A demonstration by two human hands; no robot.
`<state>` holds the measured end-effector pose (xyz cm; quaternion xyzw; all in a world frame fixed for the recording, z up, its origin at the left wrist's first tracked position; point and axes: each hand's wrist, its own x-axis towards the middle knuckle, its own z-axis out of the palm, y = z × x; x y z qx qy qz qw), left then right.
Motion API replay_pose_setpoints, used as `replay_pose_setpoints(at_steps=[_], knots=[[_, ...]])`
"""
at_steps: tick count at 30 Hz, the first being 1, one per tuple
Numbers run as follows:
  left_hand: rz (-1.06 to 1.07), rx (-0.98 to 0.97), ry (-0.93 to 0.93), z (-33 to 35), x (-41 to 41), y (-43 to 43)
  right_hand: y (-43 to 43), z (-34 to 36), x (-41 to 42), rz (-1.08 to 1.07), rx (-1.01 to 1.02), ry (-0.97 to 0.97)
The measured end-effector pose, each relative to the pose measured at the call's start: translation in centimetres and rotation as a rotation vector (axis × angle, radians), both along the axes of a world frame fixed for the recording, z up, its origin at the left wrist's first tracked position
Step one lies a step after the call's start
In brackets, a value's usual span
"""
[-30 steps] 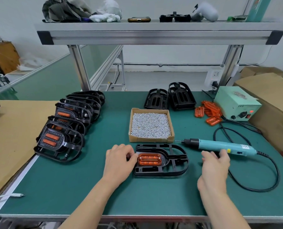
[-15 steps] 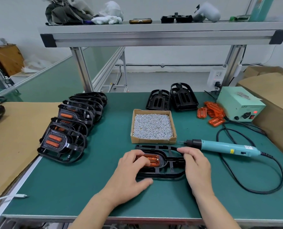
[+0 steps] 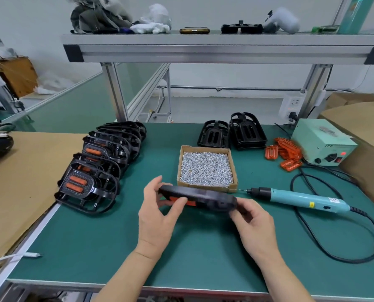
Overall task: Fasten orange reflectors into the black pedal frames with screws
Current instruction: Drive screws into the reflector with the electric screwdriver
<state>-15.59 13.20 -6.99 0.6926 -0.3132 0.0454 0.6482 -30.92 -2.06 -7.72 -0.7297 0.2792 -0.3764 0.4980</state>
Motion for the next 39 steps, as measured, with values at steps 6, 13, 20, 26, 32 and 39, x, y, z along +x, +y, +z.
replay_pose_setpoints(at_steps=[6,13,20,26,32,39], knots=[[0.132,0.061,-0.283,-0.8,0.5,0.0,1.5,-0.3,0.9,0.043,0.079,0.030],[0.007,0.481,-0.799,-1.4,0.0,-0.5,0.9,-0.5,1.0,0.068,0.173,0.080],[-0.105,0.676,-0.766,-0.3,-0.2,-0.6,0.7,-0.4,1.0,0.104,0.211,0.083],[-0.135,0.803,-0.787,1.8,0.2,-0.9,0.6,-0.4,1.1,0.122,0.181,0.071],[-0.031,0.844,-0.761,3.5,1.8,0.3,0.5,-0.7,1.3,0.083,0.233,0.052],[0.141,0.854,-0.737,5.8,4.9,5.0,0.6,-0.7,1.0,0.087,0.235,0.058]])
